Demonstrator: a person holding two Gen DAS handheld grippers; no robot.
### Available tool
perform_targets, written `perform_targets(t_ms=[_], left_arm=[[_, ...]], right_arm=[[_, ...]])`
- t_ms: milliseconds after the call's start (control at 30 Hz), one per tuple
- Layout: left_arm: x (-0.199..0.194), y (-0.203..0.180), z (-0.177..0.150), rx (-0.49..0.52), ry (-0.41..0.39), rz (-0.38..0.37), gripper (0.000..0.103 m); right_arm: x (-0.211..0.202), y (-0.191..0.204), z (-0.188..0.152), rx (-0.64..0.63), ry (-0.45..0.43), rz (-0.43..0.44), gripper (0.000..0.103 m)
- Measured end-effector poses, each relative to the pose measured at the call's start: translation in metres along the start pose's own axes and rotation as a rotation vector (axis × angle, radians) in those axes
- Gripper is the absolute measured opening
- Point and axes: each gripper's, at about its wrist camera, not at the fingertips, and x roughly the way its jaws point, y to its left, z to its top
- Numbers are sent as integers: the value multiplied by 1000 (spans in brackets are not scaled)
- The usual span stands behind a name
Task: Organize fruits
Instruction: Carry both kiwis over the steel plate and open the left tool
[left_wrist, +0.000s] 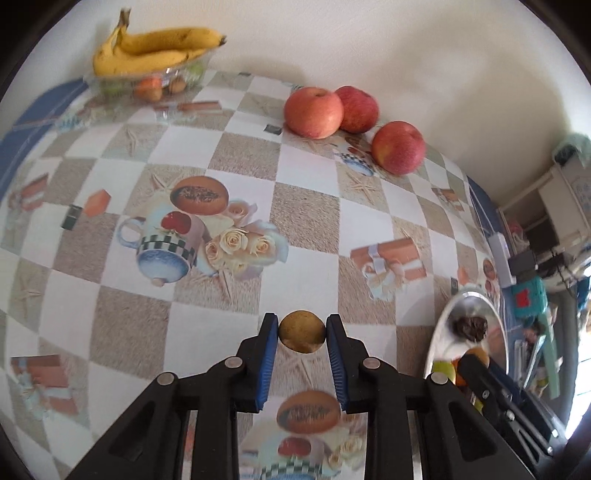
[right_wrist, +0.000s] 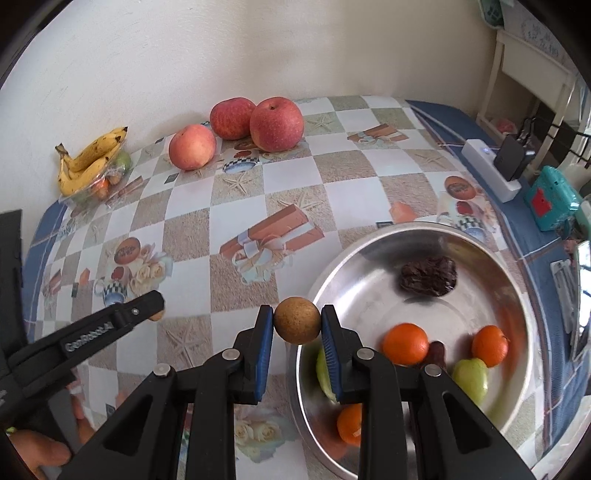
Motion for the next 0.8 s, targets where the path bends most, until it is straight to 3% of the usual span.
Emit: perform_targets(t_ms=[300, 633, 800], left_arm=[[-21, -31, -35, 105, -6, 7, 29], [-18, -64, -52, 201, -8, -3, 29], [-11, -99, -65, 290, 24, -95, 30]], right_arm=[[-28, -4, -14, -15, -38, 0, 28], [-43, -15, -20, -8, -62, 5, 28], [-40, -37, -17, 40, -63, -26, 28]])
